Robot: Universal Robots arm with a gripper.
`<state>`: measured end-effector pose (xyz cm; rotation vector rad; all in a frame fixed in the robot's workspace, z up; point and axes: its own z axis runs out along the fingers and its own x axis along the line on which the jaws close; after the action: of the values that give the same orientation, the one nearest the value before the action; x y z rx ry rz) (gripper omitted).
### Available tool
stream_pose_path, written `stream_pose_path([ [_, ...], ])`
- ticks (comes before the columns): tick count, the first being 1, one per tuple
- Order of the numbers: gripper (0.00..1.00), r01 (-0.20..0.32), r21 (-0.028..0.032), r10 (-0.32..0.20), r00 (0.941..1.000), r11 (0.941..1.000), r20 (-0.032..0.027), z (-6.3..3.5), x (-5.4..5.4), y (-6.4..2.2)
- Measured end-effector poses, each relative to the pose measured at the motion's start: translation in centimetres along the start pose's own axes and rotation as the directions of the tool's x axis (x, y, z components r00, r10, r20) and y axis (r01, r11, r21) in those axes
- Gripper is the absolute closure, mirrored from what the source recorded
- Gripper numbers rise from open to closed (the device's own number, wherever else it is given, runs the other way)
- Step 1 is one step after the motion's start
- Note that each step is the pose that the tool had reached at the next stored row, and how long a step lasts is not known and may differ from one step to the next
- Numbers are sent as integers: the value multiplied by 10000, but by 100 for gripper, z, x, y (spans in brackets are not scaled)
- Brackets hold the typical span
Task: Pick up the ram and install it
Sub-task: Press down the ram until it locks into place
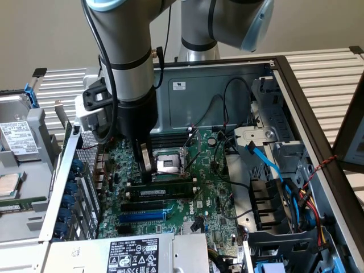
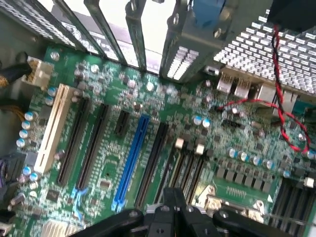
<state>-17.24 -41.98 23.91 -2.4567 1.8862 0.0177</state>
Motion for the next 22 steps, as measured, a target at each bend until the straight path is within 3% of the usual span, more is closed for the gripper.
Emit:
stream_pose_path([
  [4,89,0,9,0,10000,10000,1,15,19,3],
  [7,89,2,64,-2,10000,10000,-15,56,26,6],
  [15,89,5,129,-5,10000,9999,-36,96,28,8],
  [20,89,9,219,-8,10000,9998,-57,135,31,10],
  [22,89,11,218,-9,10000,9998,-59,134,31,10],
])
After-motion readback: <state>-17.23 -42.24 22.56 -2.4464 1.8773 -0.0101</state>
